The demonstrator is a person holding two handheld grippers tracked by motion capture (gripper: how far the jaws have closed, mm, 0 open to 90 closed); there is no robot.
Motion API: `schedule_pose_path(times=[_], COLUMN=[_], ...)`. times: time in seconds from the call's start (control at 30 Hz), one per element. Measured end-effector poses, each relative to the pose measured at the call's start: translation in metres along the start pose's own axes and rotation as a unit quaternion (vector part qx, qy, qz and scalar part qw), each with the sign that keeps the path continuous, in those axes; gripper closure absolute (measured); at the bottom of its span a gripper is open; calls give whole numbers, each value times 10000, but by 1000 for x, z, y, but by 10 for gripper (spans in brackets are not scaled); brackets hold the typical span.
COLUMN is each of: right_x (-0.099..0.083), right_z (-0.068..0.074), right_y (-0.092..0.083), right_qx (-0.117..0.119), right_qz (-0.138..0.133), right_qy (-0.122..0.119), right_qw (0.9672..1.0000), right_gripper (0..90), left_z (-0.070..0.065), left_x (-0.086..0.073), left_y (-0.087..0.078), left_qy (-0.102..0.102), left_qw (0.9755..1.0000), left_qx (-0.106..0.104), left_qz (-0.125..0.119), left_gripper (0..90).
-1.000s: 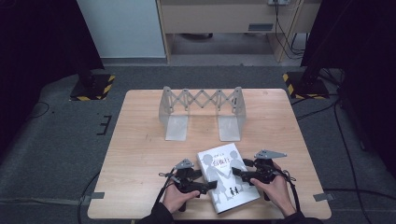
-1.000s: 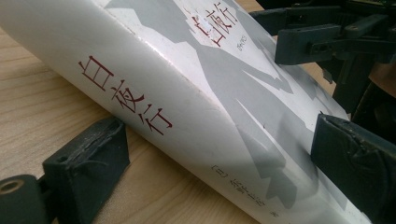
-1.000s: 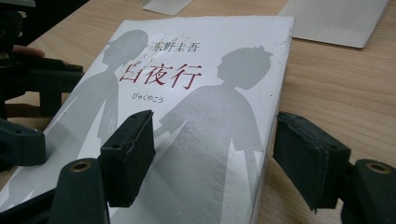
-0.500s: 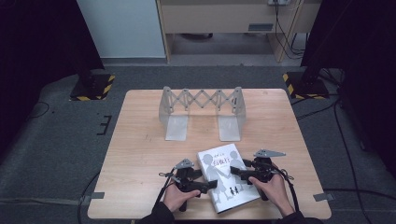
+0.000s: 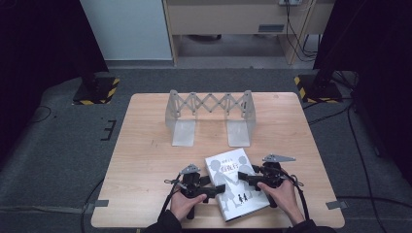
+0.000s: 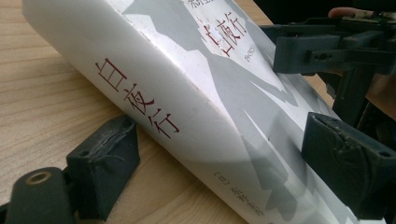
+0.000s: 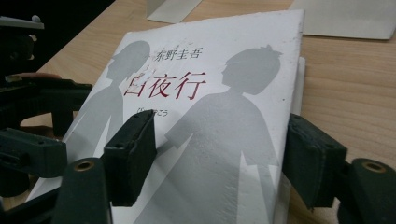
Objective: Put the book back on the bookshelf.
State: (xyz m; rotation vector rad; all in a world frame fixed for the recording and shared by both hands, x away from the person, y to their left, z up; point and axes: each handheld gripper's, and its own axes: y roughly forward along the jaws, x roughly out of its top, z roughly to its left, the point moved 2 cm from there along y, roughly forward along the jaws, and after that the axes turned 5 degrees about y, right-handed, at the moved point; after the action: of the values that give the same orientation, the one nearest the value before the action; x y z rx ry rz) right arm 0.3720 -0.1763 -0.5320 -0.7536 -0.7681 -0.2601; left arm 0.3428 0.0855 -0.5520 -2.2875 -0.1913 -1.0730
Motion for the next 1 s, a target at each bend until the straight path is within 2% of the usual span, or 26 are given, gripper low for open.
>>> schedule_pose_path(times=[0.2, 0.23, 0.4, 0.47, 0.5, 0.53, 0.57, 0.63, 0.77, 0.8, 0.9, 0.93, 1.0], right_x=[1, 2, 5, 5, 7, 7, 9, 11, 14, 14, 15, 17, 18], right_z=[2, 2, 5, 5, 6, 6, 7, 8, 12, 13, 14, 16, 19], right_y=[-2, -4, -6, -7, -10, -10, -13, -15, -18, -19, -20, -20, -20], right_qx=[-31, -24, 13, 23, 71, 71, 167, 209, 270, 285, 337, 445, 593], right_qz=[-83, -181, -268, -314, -434, -434, -590, -737, -907, -959, -1082, -1180, -1238], right_qy=[2, 1, -22, -17, -11, -11, 50, -29, -102, -128, -138, -118, -107], right_qw=[10000, 9998, 9996, 9995, 9990, 9990, 9981, 9971, 9955, 9949, 9935, 9919, 9905], right_gripper=[398, 447, 476, 487, 520, 520, 560, 567, 571, 571, 575, 576, 572], left_z=[0, 2, 1, 1, 0, 0, -1, -2, -2, -3, -5, -8, -15], left_x=[1, 1, 3, 3, 5, 5, 7, 10, 14, 17, 20, 21, 21], left_y=[-2, -3, -4, -5, -8, -8, -11, -13, -19, -22, -25, -25, -25], left_qy=[-34, -115, -64, -111, -77, -77, -37, 49, 61, 151, 257, 204, 339], left_qw=[10000, 9999, 9999, 9999, 9999, 9999, 9999, 9997, 9991, 9984, 9977, 9966, 9956], left_qx=[2, -59, -81, -68, -44, -44, -11, 26, 27, 7, 0, -268, -247], left_qz=[80, 77, 87, 33, -49, -49, -163, -246, -420, -543, -622, -748, -839], left_gripper=[127, 134, 138, 156, 162, 166, 173, 183, 239, 248, 271, 287, 306])
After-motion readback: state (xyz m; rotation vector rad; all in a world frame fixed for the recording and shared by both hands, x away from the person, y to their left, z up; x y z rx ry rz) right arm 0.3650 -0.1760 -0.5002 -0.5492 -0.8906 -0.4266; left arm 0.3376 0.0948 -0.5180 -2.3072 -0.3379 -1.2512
